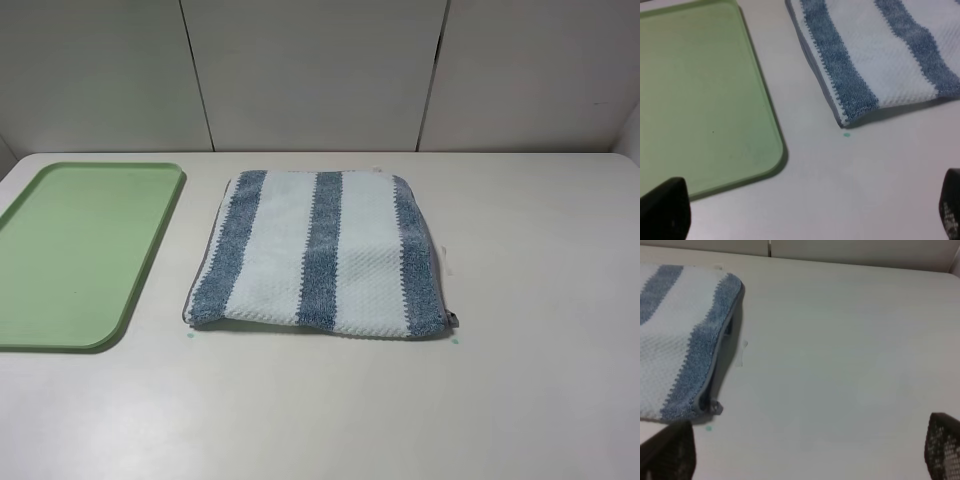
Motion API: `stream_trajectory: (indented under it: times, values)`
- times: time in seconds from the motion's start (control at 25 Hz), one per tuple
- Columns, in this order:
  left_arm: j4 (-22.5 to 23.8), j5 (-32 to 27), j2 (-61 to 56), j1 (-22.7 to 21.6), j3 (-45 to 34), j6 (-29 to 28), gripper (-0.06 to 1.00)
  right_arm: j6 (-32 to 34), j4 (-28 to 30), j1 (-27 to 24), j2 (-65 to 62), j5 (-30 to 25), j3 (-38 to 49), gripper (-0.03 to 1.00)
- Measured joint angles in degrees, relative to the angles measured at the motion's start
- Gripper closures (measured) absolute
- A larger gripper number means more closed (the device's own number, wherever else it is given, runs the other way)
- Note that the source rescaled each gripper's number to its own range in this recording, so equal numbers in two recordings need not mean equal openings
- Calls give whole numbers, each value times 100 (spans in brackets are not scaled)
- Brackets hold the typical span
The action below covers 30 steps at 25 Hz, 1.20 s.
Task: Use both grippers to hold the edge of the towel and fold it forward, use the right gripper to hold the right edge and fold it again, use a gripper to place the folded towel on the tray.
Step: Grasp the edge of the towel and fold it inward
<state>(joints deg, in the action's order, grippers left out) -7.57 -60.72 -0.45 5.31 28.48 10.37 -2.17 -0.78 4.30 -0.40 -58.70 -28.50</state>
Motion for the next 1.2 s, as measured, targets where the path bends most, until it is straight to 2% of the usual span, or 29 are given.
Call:
stream_trajectory:
  times: [1.2]
  values:
    - [0,0,0,0,0,0,-6,0,0,0,0,0,0,-3]
